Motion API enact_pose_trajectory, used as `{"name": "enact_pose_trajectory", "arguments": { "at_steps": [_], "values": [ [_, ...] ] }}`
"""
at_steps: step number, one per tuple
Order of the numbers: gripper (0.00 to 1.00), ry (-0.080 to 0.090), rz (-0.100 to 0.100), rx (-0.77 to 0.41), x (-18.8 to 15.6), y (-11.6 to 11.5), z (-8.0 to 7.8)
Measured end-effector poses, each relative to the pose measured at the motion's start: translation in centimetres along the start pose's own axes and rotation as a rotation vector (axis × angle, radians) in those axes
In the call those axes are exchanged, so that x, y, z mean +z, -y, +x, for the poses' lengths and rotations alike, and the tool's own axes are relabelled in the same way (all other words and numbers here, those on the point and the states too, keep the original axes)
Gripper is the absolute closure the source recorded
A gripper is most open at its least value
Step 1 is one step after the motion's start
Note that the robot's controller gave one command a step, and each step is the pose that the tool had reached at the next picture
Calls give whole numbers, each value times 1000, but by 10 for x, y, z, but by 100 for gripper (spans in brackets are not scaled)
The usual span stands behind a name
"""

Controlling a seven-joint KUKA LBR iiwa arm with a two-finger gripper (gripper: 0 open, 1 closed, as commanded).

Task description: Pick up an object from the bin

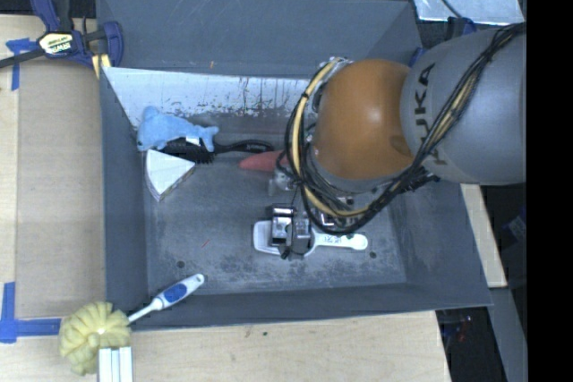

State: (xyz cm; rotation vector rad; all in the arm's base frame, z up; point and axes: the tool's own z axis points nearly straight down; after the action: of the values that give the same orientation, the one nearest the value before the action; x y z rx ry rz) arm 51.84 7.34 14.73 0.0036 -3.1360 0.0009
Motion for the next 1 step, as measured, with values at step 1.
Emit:
{"name": "enact_pose_trajectory", "arguments": {
  "at_steps": [1],
  "values": [
    [0, 8, -1, 3, -5, 0, -2]
  ]
}}
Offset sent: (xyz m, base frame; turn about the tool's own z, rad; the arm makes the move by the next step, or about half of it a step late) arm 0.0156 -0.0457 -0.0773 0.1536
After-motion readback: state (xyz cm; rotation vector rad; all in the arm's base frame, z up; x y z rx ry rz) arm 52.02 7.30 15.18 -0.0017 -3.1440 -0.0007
